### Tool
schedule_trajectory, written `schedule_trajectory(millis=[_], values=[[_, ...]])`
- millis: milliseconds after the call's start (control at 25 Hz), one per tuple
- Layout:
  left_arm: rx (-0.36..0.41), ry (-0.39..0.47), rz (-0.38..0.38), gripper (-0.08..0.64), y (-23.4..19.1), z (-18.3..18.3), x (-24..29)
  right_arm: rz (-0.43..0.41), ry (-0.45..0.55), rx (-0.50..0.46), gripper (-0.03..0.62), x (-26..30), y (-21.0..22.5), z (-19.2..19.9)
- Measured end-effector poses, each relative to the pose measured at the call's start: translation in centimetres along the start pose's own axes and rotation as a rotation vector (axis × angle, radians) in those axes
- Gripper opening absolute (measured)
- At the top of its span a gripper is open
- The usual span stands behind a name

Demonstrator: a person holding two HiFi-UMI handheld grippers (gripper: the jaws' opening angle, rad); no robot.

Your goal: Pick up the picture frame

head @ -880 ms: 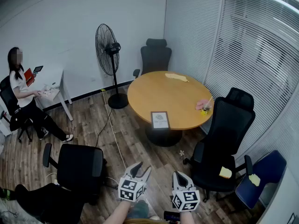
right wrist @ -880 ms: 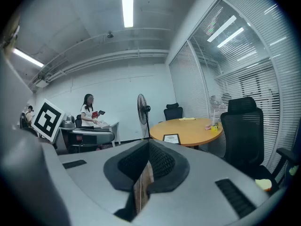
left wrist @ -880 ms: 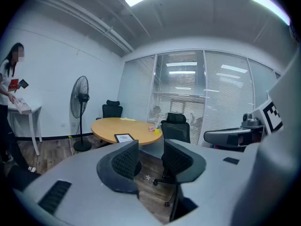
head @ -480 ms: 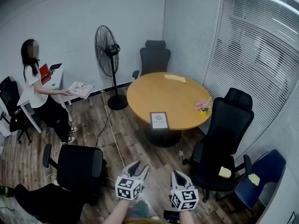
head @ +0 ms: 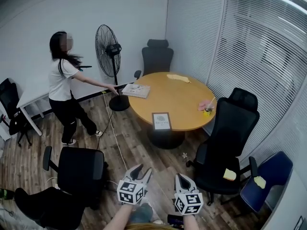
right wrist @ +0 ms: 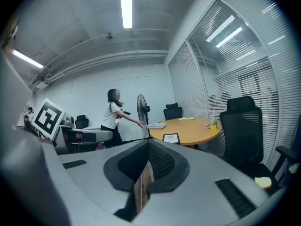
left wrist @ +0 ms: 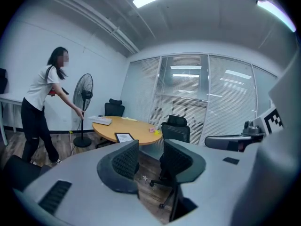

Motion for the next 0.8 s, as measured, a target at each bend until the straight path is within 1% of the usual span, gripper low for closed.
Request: schedule_trajectory(millis=[200, 400, 560, 800], values=[[0.002, -0.023, 0.010, 0.184, -0.4, 0.4, 1.9, 0.012, -0.006, 0.017, 0.012, 1.2, 1.2, 0.4], [-0.025, -0.046, 0.002, 0.184, -2.7, 0.5, 7.1, 0.039, -0.030, 0.029, 0.012, 4.9, 4.4, 0.9], [-0.045, -0.066, -0.004, 0.184, -5.6, -0.3, 13.5, 0.061, -0.067, 0.044, 0.012, 10.3, 8.3, 0.9], [-0.062, -0.106, 0.001, 0.184, -11.1, -2.8, 23.9, 0.088, -0.088, 0.055, 0.012, 20.3, 13.5, -1.2]])
Point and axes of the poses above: the fingertips, and each gripper's own axes: x forward along the fingers, y to its right, z out of its underside, the point moved 7 cm from there along -x, backward along the fingers, and after that the axes turned 6 degrees about -z, right-handed, at the moved point
